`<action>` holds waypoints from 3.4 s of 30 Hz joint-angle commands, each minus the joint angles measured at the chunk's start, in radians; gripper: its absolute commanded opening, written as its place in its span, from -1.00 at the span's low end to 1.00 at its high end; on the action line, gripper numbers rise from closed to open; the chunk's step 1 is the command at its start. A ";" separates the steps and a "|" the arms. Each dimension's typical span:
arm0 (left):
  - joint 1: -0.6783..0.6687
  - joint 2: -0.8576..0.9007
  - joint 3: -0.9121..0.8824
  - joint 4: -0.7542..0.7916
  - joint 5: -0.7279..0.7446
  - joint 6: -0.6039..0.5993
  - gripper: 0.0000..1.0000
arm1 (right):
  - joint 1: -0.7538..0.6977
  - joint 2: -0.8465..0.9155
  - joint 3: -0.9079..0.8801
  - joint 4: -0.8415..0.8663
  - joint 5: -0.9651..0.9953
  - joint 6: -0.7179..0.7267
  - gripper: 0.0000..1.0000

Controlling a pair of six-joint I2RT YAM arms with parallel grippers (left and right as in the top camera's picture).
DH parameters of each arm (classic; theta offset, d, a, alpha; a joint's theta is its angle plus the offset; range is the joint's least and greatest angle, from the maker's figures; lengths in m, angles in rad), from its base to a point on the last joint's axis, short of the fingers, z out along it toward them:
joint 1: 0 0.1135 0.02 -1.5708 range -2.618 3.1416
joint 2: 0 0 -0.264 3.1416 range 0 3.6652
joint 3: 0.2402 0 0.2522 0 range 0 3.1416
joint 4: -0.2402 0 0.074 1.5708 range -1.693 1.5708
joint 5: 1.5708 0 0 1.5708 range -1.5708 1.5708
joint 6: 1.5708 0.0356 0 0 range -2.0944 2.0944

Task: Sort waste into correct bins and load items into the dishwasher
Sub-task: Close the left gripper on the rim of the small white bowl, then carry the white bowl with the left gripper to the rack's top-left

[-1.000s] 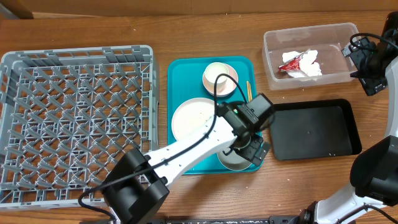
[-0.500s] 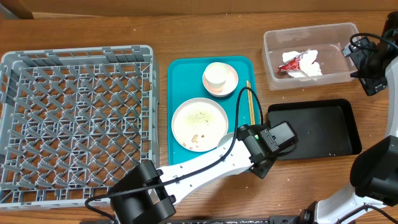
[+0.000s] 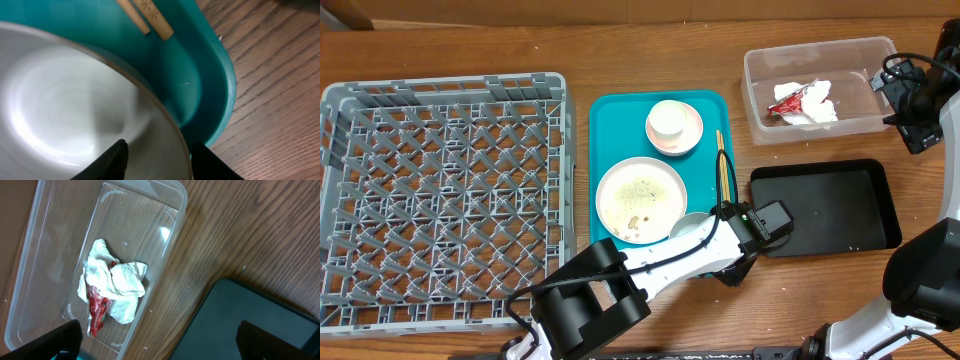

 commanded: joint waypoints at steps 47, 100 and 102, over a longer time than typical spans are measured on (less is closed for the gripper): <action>1.355 -0.148 0.656 -0.466 0.935 0.395 -0.92 | 0.005 -0.010 0.002 0.004 0.002 0.000 1.00; 1.732 0.303 0.614 -0.537 1.452 0.703 -0.92 | 0.005 -0.010 0.002 0.004 0.002 0.000 1.00; 1.733 0.301 0.614 -0.550 1.492 0.733 -0.92 | 0.005 -0.010 0.002 0.004 0.002 0.000 1.00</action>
